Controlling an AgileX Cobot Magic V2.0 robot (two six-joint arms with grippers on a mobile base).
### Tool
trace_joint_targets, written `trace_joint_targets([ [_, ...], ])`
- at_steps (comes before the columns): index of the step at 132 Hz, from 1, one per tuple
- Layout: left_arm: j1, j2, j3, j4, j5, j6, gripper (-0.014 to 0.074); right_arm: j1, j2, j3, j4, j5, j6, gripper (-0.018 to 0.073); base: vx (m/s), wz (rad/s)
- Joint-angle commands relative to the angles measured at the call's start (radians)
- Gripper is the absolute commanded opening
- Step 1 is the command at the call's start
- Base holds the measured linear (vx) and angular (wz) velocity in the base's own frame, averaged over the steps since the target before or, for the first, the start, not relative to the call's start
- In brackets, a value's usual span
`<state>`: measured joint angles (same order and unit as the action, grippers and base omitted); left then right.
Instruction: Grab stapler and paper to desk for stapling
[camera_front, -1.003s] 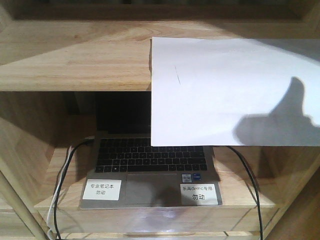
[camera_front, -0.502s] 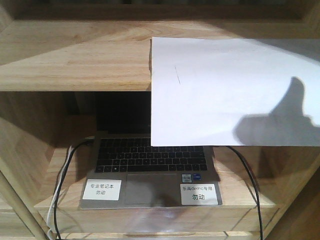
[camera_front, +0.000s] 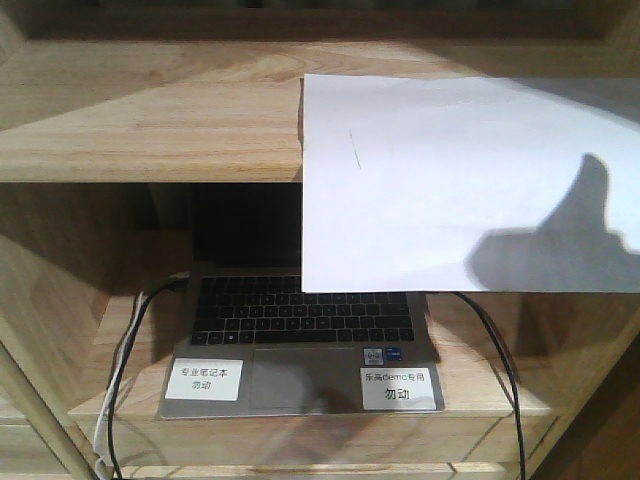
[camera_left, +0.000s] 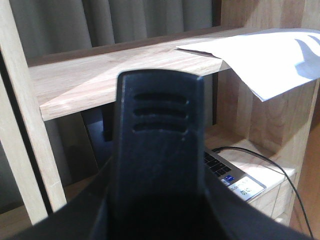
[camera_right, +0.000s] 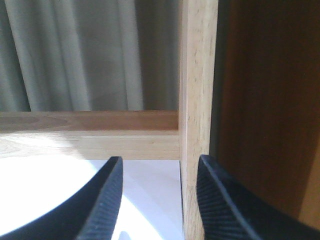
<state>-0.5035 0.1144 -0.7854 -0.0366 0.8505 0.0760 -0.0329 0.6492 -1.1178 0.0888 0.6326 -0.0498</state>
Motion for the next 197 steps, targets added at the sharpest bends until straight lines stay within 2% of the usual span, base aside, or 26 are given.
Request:
trace_joint_targets([
  [1,-0.003,0.018,-0.025,-0.008,-0.112,-0.001,-0.0006,-0.005,0.009,-0.025,0.0,-0.076,-0.004,0.0325,0.0,0.0],
  [115,-0.003,0.018,-0.025,-0.008,-0.112,-0.001,-0.0006,-0.005,0.009,-0.025,0.0,-0.082,-0.004,0.0332,0.0,0.0],
  [133,-0.003,0.018,-0.025,-0.008,-0.112,-0.001,-0.0006,-0.005,0.009,-0.025,0.0,-0.086,-0.003,0.0424,0.0,0.0],
  [149,-0.003,0.018,-0.025,-0.008,-0.112,-0.001,-0.0006,-0.005,0.009,-0.025,0.0,-0.086,-0.002,0.061,0.0,0.0],
  [150,-0.003,0.018,-0.025,-0.008,-0.112,-0.001,-0.0006,-0.005,0.009,-0.025,0.0,-0.086,-0.002,0.0645,0.0,0.0],
  [156,-0.003,0.018,-0.025,-0.008,-0.112,-0.001,-0.0006,-0.005,0.009,-0.025,0.0,-0.086,-0.002,0.0719,0.0,0.0],
  [173,-0.003,0.018,-0.025,-0.008,-0.112,-0.001,-0.0006,-0.005,0.009,-0.025,0.0,-0.096,0.004,0.0724,0.0,0.0],
  [181,-0.003,0.018,-0.025,-0.008,-0.112,-0.001,-0.0006,-0.005,0.009,-0.025,0.001,-0.119,0.057,0.0719,0.0,0.0],
  [191,-0.003,0.018,-0.025,-0.008,-0.112,-0.001,-0.0006,-0.005,0.009,-0.025,0.002,-0.184,0.203,0.0717,0.0,0.0],
  [194,-0.003,0.018,-0.025,-0.008,-0.112,-0.001,-0.0006,-0.005,0.009,-0.025,0.002,-0.211,0.291,0.0717,0.0,0.0],
  [197,-0.003,0.018,-0.025,-0.008,-0.112,-0.001,-0.0006,-0.005,0.009,-0.025,0.0,-0.232,0.329,0.0715,0.0,0.0],
])
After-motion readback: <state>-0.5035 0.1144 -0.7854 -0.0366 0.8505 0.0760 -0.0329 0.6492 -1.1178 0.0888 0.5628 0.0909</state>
